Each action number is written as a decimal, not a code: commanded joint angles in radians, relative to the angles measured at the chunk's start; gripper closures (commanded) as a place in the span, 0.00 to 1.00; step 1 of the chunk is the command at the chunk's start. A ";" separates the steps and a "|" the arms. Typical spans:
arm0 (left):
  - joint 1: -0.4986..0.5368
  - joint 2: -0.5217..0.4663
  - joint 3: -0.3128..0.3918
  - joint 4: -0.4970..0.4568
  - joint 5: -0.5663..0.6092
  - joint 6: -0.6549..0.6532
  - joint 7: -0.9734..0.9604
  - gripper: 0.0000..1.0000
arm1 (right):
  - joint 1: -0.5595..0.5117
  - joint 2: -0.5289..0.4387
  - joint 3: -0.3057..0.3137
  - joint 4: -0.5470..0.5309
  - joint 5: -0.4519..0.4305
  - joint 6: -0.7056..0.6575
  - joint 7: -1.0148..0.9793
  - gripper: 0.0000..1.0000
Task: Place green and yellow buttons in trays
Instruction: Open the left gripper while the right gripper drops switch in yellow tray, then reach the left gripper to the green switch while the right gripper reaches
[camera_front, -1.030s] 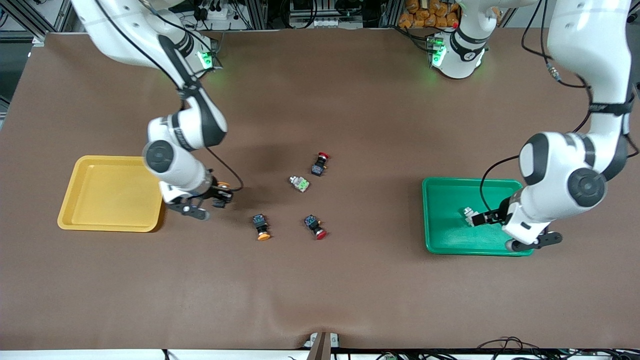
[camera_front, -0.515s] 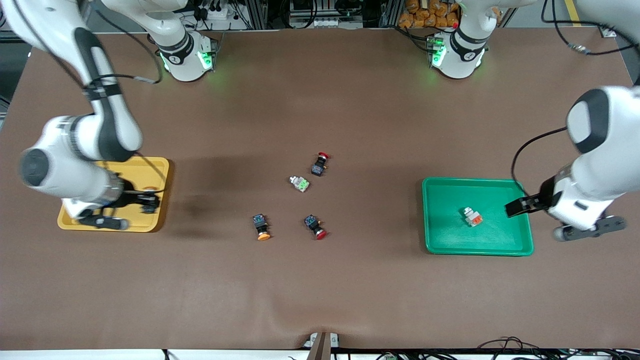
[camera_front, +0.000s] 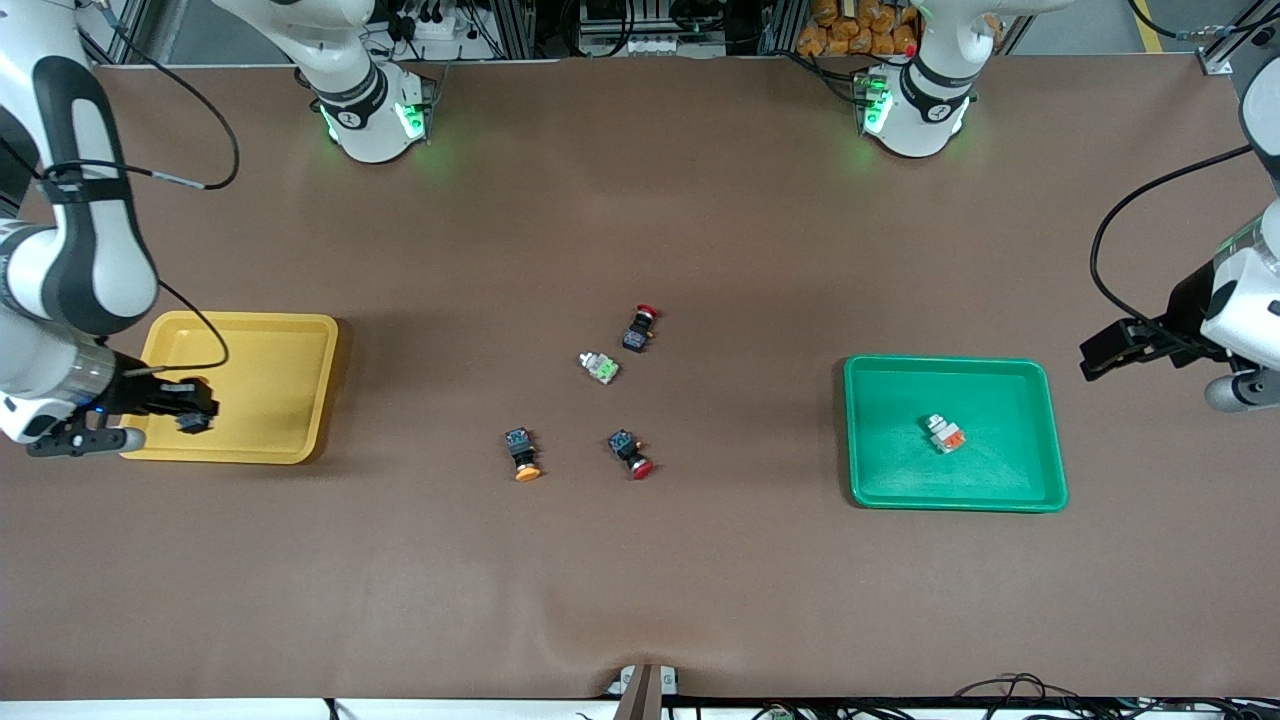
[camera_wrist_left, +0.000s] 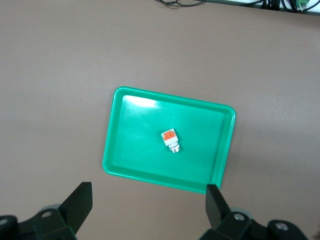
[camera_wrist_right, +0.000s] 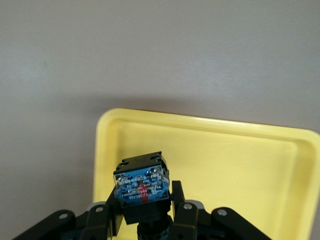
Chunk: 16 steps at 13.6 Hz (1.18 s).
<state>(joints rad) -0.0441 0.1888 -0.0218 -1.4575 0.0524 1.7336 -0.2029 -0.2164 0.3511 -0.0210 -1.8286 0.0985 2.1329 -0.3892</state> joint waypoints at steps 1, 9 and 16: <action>0.004 -0.008 -0.004 0.006 0.017 -0.023 0.017 0.00 | -0.053 0.011 0.021 0.043 -0.020 -0.048 -0.085 0.31; -0.127 0.073 -0.041 0.005 0.000 -0.022 -0.080 0.00 | 0.104 0.028 0.030 0.259 -0.008 -0.268 -0.094 0.00; -0.419 0.268 -0.041 0.074 -0.051 0.064 -0.595 0.00 | 0.319 0.184 0.036 0.368 0.055 -0.220 -0.074 0.00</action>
<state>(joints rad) -0.4126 0.3972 -0.0703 -1.4300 0.0360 1.7776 -0.6751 0.0331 0.4123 0.0219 -1.5576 0.1152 1.8975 -0.4785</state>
